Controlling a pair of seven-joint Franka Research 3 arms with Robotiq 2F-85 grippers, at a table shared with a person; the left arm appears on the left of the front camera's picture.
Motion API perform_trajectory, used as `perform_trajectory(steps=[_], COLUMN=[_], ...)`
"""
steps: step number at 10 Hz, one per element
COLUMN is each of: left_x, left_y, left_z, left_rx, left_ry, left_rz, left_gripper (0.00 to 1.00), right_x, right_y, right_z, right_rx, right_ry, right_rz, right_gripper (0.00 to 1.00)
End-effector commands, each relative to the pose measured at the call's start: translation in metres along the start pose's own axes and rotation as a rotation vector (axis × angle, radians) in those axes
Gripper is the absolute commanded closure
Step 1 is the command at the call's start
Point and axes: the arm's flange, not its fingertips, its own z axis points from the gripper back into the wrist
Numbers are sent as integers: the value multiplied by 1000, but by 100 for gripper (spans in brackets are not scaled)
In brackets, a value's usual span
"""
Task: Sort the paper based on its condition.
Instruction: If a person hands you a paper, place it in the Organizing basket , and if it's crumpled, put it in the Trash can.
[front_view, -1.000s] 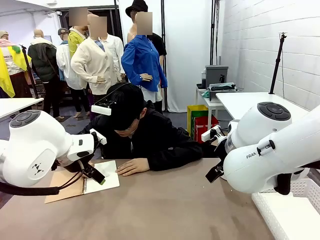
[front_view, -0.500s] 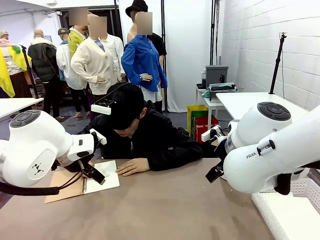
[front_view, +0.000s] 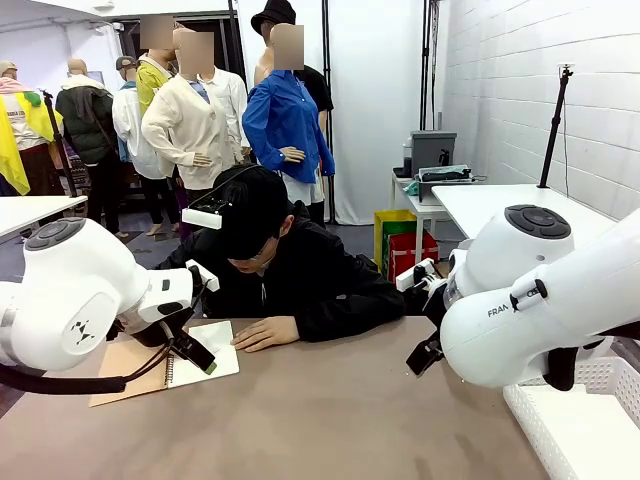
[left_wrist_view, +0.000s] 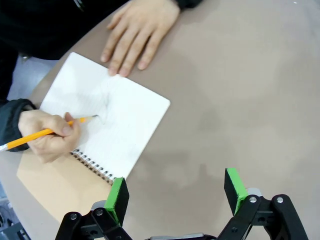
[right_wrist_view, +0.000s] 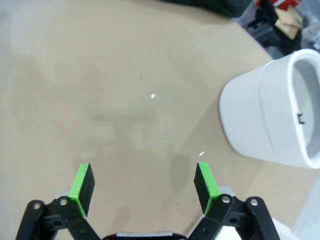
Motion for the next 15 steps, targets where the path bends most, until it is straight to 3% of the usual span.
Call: perform_trajectory(steps=[1,4,10,12,13,14,15], left_x=[0,-4,-9,-8,-9,-5,-5], left_y=[13,10,7,16,16,17,17], left_z=[11,36,132,158,162,148,148], left_rx=[-117,-276,-166,-90,-77,-137,-137], left_ry=[14,20,19,-43,-71,-33,-33], left_rz=[-3,-12,-86,-58,-92,-86,-86], left_gripper=[0,0,0,0,0,0,0], right_x=[1,1,46,58,56,59,59], right_y=[-2,13,43,42,42,44,44], right_z=[8,17,88,109,113,108,108], right_rx=[64,171,237,228,235,199,199], right_ry=[38,90,44,-17,-64,3,3], right_rz=[-34,-22,78,86,129,65,65], right_gripper=[0,0,0,0,0,0,0])
